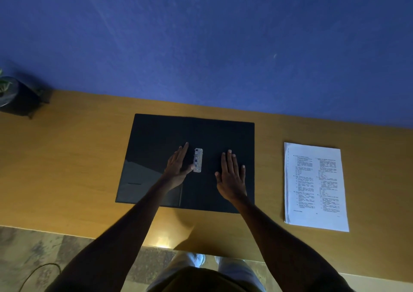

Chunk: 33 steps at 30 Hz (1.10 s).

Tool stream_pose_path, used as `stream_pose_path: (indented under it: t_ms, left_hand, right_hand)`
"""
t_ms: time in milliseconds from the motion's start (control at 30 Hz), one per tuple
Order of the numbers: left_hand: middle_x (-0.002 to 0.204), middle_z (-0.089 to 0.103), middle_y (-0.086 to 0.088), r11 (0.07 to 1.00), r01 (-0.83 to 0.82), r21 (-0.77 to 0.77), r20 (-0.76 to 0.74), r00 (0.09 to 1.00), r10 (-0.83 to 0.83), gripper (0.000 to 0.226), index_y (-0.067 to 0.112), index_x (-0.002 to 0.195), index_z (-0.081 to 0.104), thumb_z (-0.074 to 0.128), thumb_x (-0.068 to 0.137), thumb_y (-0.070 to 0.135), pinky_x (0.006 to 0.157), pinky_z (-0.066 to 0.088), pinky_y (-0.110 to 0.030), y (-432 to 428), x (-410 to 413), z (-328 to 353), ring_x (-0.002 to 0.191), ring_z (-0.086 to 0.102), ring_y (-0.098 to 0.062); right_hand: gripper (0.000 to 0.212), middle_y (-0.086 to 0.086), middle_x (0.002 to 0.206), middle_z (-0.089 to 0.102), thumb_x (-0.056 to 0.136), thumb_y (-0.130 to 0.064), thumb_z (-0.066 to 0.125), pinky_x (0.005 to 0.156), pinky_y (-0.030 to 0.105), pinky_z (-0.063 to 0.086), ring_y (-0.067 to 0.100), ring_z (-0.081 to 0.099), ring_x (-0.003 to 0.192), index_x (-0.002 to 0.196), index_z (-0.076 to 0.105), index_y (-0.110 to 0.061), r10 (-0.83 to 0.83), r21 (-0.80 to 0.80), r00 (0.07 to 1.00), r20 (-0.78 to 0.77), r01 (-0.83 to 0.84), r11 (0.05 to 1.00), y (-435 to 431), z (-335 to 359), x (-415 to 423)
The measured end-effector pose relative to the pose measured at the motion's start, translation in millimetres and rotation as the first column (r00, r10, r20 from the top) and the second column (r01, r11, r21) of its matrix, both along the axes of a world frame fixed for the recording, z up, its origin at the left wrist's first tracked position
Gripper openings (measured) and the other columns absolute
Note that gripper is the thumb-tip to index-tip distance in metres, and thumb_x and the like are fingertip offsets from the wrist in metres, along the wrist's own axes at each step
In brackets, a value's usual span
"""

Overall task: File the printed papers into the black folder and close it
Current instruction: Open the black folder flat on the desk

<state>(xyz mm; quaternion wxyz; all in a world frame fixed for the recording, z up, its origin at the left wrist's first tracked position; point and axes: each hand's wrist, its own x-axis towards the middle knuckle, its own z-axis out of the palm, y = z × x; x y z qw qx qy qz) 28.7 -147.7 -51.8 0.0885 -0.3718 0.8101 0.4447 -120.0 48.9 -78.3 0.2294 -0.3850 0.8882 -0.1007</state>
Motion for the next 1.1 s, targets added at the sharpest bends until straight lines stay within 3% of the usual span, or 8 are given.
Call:
stream_pose_path:
  t_ms: [133, 200, 367, 467, 600, 733, 1000, 1100]
  left_hand:
    - [0.148, 0.061, 0.004, 0.998, 0.004, 0.062, -0.318, 0.948, 0.016, 0.031, 0.028, 0.139, 0.064, 0.061, 0.109, 0.024, 0.11, 0.048, -0.045, -3, -8, 13, 0.137, 0.055, 0.001]
    - [0.125, 0.073, 0.006, 0.997, -0.04, 0.059, -0.337, 0.94, 0.058, 0.018, 0.022, 0.113, 0.075, 0.06, 0.107, 0.014, 0.096, 0.056, -0.043, -2, -16, 16, 0.117, 0.067, -0.003]
    - [0.102, 0.076, 0.017, 0.996, -0.049, 0.073, -0.227, 0.972, 0.064, 0.01, 0.027, 0.103, 0.075, 0.065, 0.106, 0.027, 0.081, 0.052, -0.025, -4, -34, 25, 0.095, 0.069, 0.013]
    - [0.112, 0.071, 0.013, 0.999, -0.028, -0.027, -0.179, 0.984, 0.023, 0.015, 0.03, 0.106, 0.075, 0.08, 0.092, 0.034, 0.078, 0.052, -0.022, -4, -32, 24, 0.098, 0.069, 0.003]
    - [0.122, 0.07, 0.006, 0.995, 0.042, -0.087, -0.096, 0.994, -0.051, 0.028, 0.035, 0.108, 0.073, 0.083, 0.088, 0.018, 0.09, 0.063, -0.033, -5, -21, 18, 0.108, 0.074, -0.009]
    - [0.111, 0.078, 0.01, 0.983, 0.049, -0.175, -0.104, 0.992, -0.068, 0.015, 0.026, 0.105, 0.077, 0.075, 0.097, 0.013, 0.08, 0.054, -0.014, -7, -24, 26, 0.098, 0.074, 0.0]
    - [0.107, 0.079, 0.007, 0.947, -0.042, -0.319, -0.167, 0.986, -0.012, 0.02, 0.027, 0.116, 0.076, 0.07, 0.099, 0.018, 0.081, 0.053, -0.028, -13, -56, 40, 0.096, 0.075, -0.011]
    - [0.088, 0.076, 0.01, 0.94, -0.09, -0.33, -0.203, 0.979, 0.022, 0.015, 0.028, 0.103, 0.066, 0.066, 0.098, 0.013, 0.073, 0.061, -0.039, -15, -65, 43, 0.08, 0.075, -0.011]
  right_hand:
    - [0.077, 0.003, 0.179, -0.013, 0.11, -0.043, 0.037, 0.131, 0.06, 0.007, 0.023, -0.007, 0.166, 0.17, -0.005, -0.019, 0.006, 0.012, 1.0, 0.009, -0.006, 1.0, -1, 0, -1]
    - [0.078, 0.003, 0.179, -0.014, 0.11, -0.043, 0.037, 0.131, 0.06, 0.007, 0.023, -0.008, 0.166, 0.17, -0.006, -0.02, 0.012, 0.02, 1.0, 0.017, -0.013, 1.0, -1, 0, -3]
    - [0.077, 0.001, 0.179, -0.015, 0.11, -0.041, 0.038, 0.132, 0.059, 0.007, 0.022, -0.009, 0.166, 0.17, -0.006, -0.021, 0.024, 0.022, 0.999, 0.049, -0.026, 0.999, 1, 2, -8]
    - [0.077, 0.001, 0.178, -0.016, 0.11, -0.041, 0.039, 0.131, 0.058, 0.006, 0.021, -0.011, 0.166, 0.17, -0.006, -0.021, 0.025, 0.015, 0.998, 0.059, -0.026, 1.0, 2, 2, -7]
    - [0.077, 0.001, 0.178, -0.017, 0.111, -0.042, 0.038, 0.132, 0.058, 0.004, 0.021, -0.013, 0.165, 0.17, -0.008, -0.022, 0.019, 0.014, 0.998, 0.063, -0.02, 1.0, 3, 3, -6]
    - [0.078, 0.001, 0.178, -0.017, 0.111, -0.041, 0.038, 0.132, 0.059, 0.004, 0.021, -0.013, 0.165, 0.17, -0.007, -0.021, 0.024, 0.011, 0.997, 0.073, -0.025, 1.0, 4, 3, -7]
    - [0.077, -0.001, 0.178, -0.018, 0.111, -0.042, 0.038, 0.132, 0.057, 0.004, 0.019, -0.014, 0.165, 0.17, -0.006, -0.023, 0.032, 0.006, 0.994, 0.1, -0.033, 0.999, 6, 4, -11]
    - [0.076, -0.002, 0.178, -0.019, 0.111, -0.042, 0.038, 0.132, 0.057, 0.004, 0.019, -0.014, 0.165, 0.17, -0.007, -0.023, 0.034, 0.003, 0.992, 0.121, -0.035, 0.999, 4, 5, -13]
